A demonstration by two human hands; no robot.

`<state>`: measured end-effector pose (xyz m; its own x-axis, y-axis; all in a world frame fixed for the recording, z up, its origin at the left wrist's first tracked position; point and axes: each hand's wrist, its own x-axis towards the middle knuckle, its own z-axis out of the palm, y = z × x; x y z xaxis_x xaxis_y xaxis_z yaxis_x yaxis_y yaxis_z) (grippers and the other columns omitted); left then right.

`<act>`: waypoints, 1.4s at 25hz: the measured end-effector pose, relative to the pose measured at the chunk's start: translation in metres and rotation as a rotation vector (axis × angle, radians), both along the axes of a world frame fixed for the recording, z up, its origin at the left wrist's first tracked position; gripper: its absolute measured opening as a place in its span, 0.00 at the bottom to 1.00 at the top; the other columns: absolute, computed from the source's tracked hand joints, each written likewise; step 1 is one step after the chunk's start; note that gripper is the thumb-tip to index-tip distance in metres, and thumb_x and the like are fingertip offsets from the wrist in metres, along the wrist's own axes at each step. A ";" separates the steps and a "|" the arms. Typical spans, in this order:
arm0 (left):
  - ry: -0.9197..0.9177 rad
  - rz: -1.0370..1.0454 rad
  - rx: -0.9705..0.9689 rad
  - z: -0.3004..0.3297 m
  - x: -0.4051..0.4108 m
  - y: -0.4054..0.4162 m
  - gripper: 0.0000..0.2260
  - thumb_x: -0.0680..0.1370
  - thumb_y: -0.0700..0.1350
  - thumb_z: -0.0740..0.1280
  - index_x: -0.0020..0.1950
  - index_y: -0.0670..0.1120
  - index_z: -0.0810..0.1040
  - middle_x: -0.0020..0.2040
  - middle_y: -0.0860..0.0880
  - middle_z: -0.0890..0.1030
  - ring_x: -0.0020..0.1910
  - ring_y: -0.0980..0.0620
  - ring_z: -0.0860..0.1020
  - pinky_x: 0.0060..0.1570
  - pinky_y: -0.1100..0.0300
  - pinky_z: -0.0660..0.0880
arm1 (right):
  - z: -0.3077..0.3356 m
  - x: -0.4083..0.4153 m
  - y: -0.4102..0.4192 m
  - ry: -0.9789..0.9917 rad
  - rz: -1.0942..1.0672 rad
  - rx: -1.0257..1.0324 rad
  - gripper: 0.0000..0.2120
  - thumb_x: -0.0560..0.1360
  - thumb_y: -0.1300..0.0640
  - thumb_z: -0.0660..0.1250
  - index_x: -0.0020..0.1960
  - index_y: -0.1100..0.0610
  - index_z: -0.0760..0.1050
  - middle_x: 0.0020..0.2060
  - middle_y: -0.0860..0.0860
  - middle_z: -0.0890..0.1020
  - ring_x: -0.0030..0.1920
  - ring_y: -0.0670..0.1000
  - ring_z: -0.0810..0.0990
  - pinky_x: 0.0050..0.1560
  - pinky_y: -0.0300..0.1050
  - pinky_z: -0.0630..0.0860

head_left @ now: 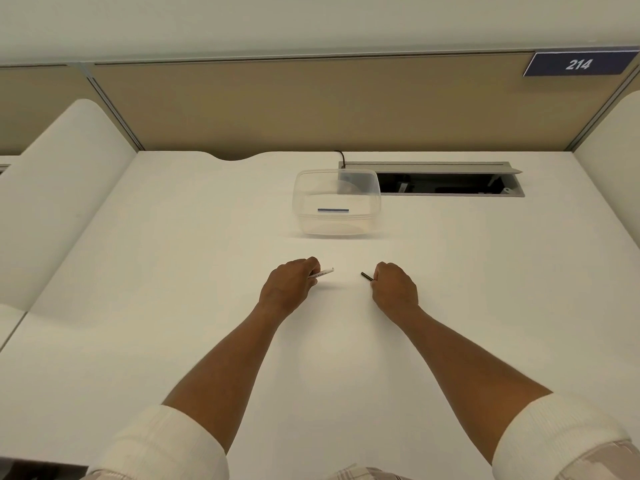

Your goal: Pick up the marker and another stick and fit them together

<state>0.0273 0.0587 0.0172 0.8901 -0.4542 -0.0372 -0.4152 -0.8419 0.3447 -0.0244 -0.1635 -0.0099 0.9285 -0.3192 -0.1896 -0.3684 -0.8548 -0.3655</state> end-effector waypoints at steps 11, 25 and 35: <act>-0.001 -0.015 0.030 0.001 -0.006 -0.001 0.03 0.77 0.45 0.65 0.48 0.51 0.71 0.42 0.51 0.79 0.40 0.45 0.75 0.37 0.52 0.73 | 0.019 -0.007 0.013 -0.199 0.133 0.242 0.13 0.76 0.61 0.58 0.55 0.49 0.75 0.46 0.48 0.80 0.45 0.52 0.76 0.44 0.47 0.72; -0.039 -0.005 0.021 0.015 -0.026 0.002 0.03 0.77 0.44 0.65 0.48 0.51 0.72 0.41 0.51 0.79 0.40 0.45 0.76 0.37 0.51 0.74 | 0.043 -0.031 0.030 -0.320 0.316 0.322 0.16 0.76 0.63 0.62 0.59 0.50 0.80 0.37 0.49 0.76 0.41 0.51 0.75 0.45 0.51 0.76; -0.057 -0.047 0.058 0.020 -0.040 0.000 0.03 0.77 0.44 0.66 0.48 0.51 0.74 0.40 0.51 0.78 0.40 0.46 0.75 0.37 0.54 0.72 | 0.047 -0.041 0.023 -0.288 0.348 0.303 0.12 0.76 0.64 0.65 0.54 0.52 0.83 0.41 0.52 0.79 0.44 0.53 0.77 0.46 0.50 0.75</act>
<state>-0.0129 0.0587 0.0376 0.8695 -0.4936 -0.0148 -0.4717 -0.8391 0.2710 -0.0651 -0.1406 0.0369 0.9976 0.0460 0.0525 0.0692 -0.7489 -0.6591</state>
